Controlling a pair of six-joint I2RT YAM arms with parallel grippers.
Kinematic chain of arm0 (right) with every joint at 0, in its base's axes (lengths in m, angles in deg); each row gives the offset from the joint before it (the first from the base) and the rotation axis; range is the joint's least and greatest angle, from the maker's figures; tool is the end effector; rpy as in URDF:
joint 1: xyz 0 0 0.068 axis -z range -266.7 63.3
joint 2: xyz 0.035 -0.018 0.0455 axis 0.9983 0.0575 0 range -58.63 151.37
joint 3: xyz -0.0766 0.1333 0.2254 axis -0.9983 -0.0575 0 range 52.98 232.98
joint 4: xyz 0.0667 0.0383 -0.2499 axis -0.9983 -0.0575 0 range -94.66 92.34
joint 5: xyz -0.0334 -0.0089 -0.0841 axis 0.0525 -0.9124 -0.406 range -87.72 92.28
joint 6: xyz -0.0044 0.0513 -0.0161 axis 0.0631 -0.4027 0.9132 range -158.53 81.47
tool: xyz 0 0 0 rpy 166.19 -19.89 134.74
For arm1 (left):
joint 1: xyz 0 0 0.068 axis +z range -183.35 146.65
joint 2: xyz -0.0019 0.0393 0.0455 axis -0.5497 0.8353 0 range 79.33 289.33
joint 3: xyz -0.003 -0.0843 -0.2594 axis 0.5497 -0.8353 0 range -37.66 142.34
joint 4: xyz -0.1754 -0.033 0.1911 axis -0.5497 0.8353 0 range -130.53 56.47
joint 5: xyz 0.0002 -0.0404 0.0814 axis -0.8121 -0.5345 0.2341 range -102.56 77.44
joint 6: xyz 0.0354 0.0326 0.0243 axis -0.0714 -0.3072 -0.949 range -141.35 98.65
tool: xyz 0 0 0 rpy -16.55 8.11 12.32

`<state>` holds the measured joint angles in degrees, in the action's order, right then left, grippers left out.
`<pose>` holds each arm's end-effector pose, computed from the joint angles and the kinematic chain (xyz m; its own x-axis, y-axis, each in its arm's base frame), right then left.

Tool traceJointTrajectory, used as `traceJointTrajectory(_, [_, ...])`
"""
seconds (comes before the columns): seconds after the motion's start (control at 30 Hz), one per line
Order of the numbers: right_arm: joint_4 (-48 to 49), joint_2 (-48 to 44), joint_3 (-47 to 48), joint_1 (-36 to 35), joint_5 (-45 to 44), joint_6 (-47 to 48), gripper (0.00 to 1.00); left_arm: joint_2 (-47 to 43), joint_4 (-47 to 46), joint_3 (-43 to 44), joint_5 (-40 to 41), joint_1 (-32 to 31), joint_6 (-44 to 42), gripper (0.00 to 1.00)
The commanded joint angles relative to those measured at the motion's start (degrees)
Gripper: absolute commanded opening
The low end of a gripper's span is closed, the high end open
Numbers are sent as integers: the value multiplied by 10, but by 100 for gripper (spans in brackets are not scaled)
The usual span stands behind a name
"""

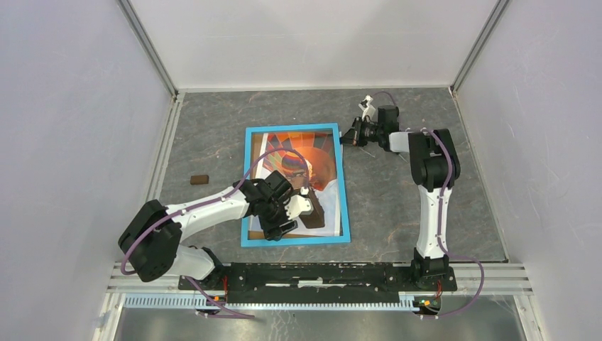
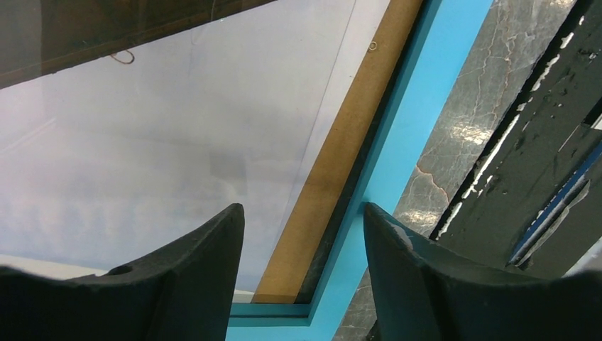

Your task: Take the photo out of the frame

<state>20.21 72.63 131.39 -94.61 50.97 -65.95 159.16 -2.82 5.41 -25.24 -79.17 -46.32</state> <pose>0.4617 0.0912 0.0971 -0.8266 0.1922 -0.5290 -0.3602 0.5415 0.7596 0.1580 -0.1737 0.1700 -0.2959 0.8956 -0.3321 0.9549 0.2863 -0.0788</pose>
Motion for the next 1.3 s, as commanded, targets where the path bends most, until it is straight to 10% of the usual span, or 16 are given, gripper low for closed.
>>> traceJointTrajectory(0.0, [-131, -80, 40, -8, -80, 140, 0, 44, -111, -45, 112, 3, -26, 70])
traceJointTrajectory(0.63, [-301, -67, 176, -13, -172, 275, 0, 51, -114, -35, 108, 3, -19, 74])
traceJointTrajectory(0.8, [-281, -49, 129, -9, -133, 233, 28, 46, -110, -37, 108, 4, -19, 74])
traceJointTrajectory(1.27, [-220, -66, 25, 23, -137, 210, 49, 42, -116, -38, 106, 4, -17, 75])
